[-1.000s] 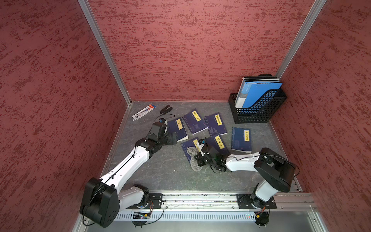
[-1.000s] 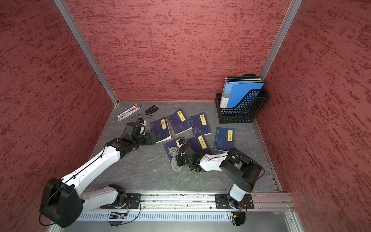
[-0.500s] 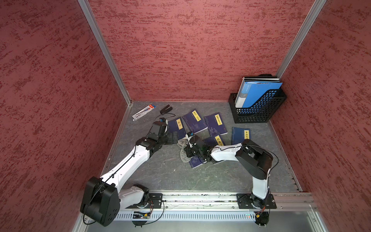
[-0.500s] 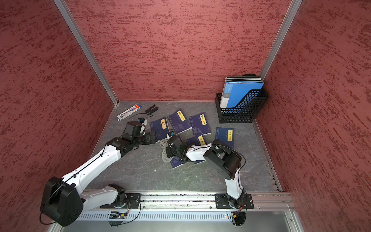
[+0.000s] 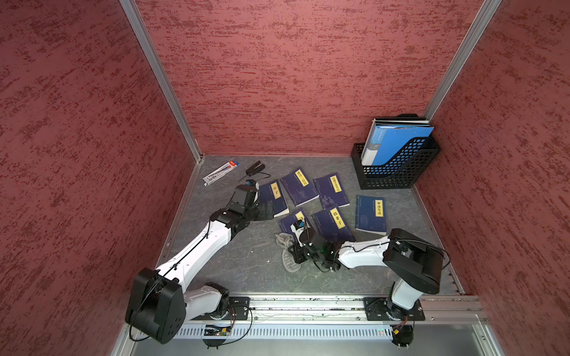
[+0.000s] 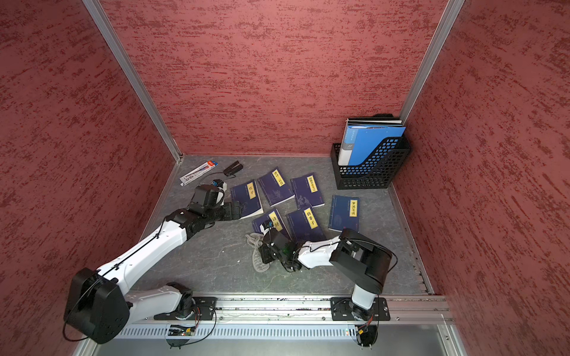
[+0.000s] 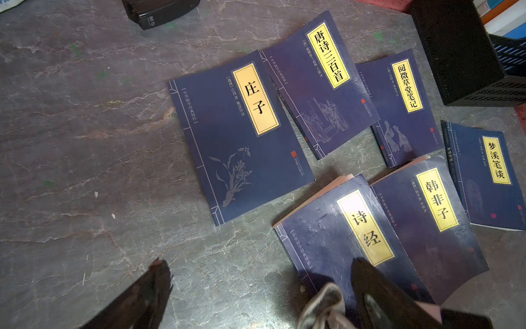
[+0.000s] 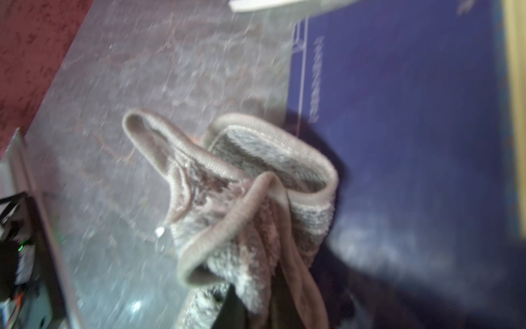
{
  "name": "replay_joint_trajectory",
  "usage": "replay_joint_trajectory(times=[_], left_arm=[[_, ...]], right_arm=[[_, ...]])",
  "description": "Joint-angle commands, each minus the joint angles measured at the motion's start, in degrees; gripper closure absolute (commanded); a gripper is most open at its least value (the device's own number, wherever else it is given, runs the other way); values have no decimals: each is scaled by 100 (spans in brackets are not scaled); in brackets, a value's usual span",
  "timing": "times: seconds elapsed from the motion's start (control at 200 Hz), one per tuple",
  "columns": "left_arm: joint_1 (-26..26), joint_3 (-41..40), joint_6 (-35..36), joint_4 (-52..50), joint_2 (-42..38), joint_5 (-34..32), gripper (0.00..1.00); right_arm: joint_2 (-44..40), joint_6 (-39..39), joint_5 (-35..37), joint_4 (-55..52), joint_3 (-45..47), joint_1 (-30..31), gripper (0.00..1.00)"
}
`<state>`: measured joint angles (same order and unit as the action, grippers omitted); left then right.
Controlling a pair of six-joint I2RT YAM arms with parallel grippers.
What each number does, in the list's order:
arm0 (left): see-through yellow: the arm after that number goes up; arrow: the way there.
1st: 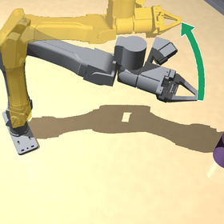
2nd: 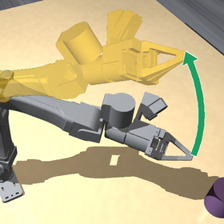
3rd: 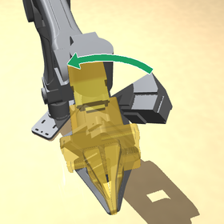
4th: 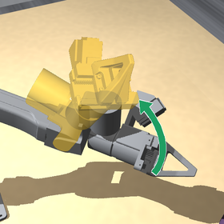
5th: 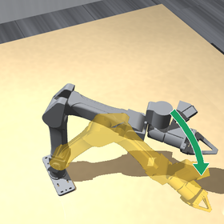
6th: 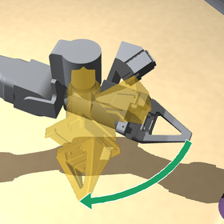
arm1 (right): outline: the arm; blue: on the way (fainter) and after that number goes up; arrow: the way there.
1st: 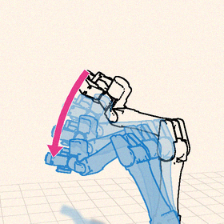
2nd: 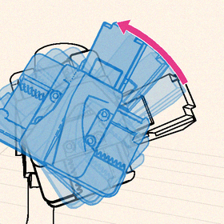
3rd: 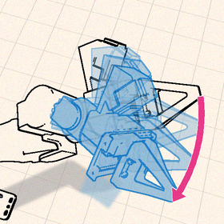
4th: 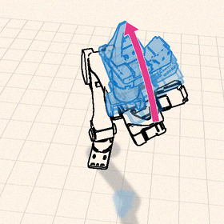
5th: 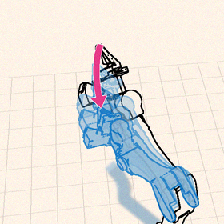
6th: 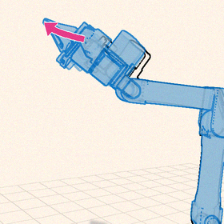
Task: Wipe the cover of the book
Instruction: Wipe the dirt from the cover of the book.
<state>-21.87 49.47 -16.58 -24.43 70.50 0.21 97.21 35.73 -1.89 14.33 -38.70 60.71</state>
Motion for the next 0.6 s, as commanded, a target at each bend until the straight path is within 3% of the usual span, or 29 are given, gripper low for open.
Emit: replay_joint_trajectory(times=[0.0, 0.23, 0.596], left_arm=[[-2, 176, 129, 96, 84, 115, 0], [-3, 196, 98, 106, 218, 150, 0], [-2, 82, 74, -10, 2, 64, 0]], right_arm=[[2, 565, -62, -1257, 653, 110, 90], [-244, 557, 224, -1154, 825, -102, 90], [905, -272, -31, -689, -468, -1182, 90]])
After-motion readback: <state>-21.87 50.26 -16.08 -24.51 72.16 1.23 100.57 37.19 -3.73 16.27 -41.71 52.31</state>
